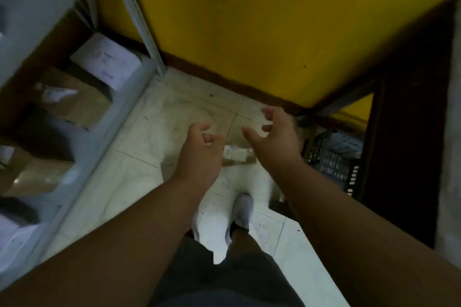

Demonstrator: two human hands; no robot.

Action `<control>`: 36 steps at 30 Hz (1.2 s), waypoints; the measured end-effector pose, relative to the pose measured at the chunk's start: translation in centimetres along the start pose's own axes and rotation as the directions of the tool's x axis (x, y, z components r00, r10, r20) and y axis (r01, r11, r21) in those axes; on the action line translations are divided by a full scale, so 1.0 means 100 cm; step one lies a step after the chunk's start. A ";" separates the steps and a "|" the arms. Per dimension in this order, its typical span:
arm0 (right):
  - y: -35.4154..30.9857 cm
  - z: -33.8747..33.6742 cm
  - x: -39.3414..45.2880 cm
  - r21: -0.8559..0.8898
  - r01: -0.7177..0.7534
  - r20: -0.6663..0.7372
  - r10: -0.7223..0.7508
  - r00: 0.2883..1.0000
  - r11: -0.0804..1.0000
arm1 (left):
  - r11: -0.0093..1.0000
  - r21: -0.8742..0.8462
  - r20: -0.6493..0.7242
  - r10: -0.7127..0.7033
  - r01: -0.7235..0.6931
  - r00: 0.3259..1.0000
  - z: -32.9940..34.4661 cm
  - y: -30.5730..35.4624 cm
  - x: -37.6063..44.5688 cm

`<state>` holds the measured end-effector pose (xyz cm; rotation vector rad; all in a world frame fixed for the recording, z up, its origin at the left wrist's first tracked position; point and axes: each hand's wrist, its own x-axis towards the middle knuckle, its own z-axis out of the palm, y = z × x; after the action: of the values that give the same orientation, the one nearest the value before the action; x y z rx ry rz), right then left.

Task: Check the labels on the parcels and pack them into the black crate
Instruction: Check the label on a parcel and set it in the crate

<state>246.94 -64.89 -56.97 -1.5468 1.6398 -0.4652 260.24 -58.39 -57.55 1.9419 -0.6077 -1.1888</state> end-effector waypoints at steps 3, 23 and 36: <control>0.051 0.054 0.054 -0.054 -0.015 0.056 0.018 0.998 0.998 | 0.988 -0.086 0.001 -0.131 0.130 0.991 0.038 -0.043 0.062; 0.426 0.376 0.275 -0.615 0.214 0.356 0.025 0.934 0.759 | 0.589 -0.186 0.367 -0.701 0.786 0.612 0.225 -0.451 0.328; 0.358 0.327 0.281 -0.596 -0.037 0.147 0.154 0.977 0.802 | 0.782 -0.239 0.071 -0.578 0.576 0.813 0.173 -0.368 0.350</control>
<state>250.90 -76.63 -111.55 -1.8654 1.7945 0.2870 260.87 -67.91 -110.33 1.9624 0.1779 -1.5400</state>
